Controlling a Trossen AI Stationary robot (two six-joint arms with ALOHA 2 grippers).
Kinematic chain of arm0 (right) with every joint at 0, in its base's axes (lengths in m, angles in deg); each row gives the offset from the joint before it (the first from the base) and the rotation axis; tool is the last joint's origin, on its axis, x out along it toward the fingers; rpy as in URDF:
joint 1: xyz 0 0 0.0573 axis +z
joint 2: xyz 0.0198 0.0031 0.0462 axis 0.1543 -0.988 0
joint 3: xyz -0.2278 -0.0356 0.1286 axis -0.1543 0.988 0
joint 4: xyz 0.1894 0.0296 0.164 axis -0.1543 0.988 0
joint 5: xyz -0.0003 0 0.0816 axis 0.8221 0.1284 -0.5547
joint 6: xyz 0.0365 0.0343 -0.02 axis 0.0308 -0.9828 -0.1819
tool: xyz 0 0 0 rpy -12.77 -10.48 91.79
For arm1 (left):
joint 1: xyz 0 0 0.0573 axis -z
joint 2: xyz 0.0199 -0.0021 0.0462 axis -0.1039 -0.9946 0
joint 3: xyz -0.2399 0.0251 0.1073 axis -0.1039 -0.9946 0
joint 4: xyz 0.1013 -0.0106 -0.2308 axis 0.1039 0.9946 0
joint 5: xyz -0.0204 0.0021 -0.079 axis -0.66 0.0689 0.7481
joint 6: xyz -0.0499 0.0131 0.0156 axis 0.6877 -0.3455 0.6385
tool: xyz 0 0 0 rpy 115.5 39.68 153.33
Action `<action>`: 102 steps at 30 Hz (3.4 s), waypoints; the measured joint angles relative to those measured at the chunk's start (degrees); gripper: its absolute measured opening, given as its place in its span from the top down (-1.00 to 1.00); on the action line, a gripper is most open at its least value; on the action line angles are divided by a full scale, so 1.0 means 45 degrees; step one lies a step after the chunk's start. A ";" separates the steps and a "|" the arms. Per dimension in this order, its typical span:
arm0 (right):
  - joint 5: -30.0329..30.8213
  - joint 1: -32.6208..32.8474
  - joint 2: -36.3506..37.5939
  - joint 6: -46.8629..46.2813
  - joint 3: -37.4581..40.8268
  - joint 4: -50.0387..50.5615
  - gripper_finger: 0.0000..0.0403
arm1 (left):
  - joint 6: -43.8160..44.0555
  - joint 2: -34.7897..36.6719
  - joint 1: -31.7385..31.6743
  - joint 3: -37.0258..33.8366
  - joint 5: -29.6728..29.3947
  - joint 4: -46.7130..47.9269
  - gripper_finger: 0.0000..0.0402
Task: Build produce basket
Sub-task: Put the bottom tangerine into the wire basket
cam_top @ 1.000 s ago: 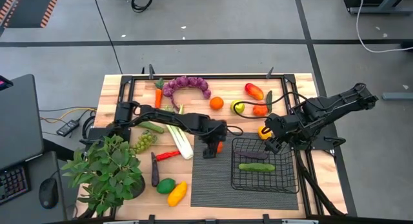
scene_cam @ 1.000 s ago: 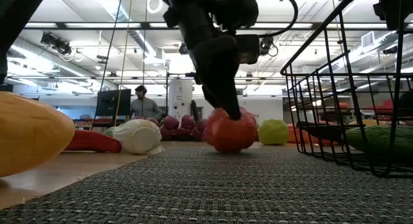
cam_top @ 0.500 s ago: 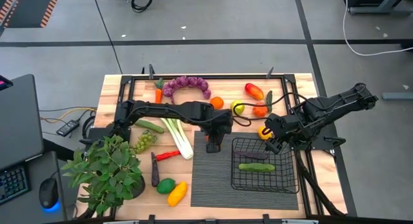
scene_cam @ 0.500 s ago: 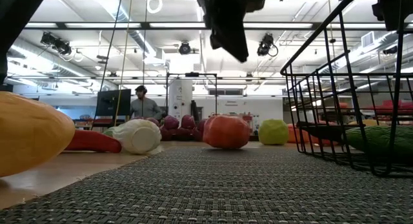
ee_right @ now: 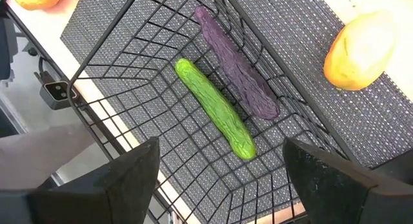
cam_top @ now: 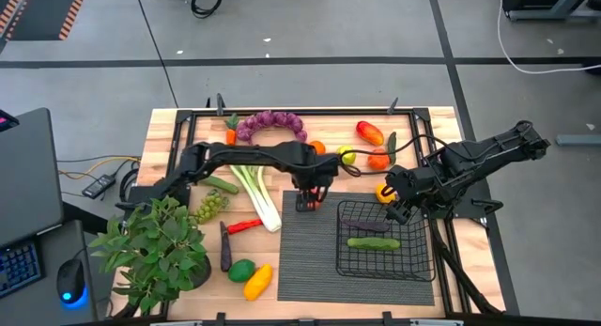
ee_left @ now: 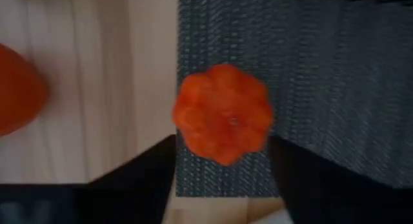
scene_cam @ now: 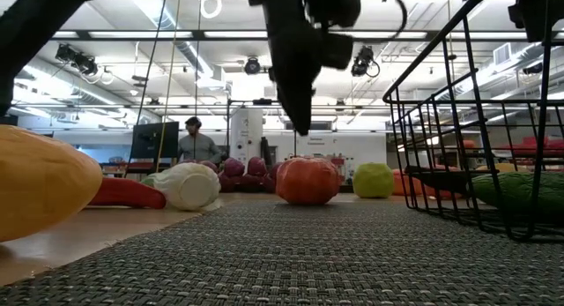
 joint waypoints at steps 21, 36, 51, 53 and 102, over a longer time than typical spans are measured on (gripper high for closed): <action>-0.0043 0.0002 0.0004 -0.0334 -0.0005 -0.0042 -0.63 | 0.0280 -0.1795 -0.0099 0.0063 0.0034 -0.0890 -0.99; -0.0082 0.0002 0.0004 -0.0523 -0.0005 -0.0022 -0.63 | 0.0288 -0.2676 -0.0015 0.0073 -0.0201 0.0095 -0.99; 0.0926 0.0002 0.0004 -0.0219 -0.0005 -0.0027 -0.63 | 0.0991 -0.2101 -0.0081 0.0015 -0.0101 0.2878 -0.99; 0.0944 0.0002 0.0003 -0.0134 -0.0005 -0.0027 -0.63 | 0.1037 -0.2096 -0.0085 0.0015 -0.0202 0.2949 -0.99; -0.0717 0.0276 0.0627 -0.2899 -0.0005 0.3135 -0.63 | 0.3762 -0.0066 0.0747 0.4235 0.1540 -0.1948 -0.72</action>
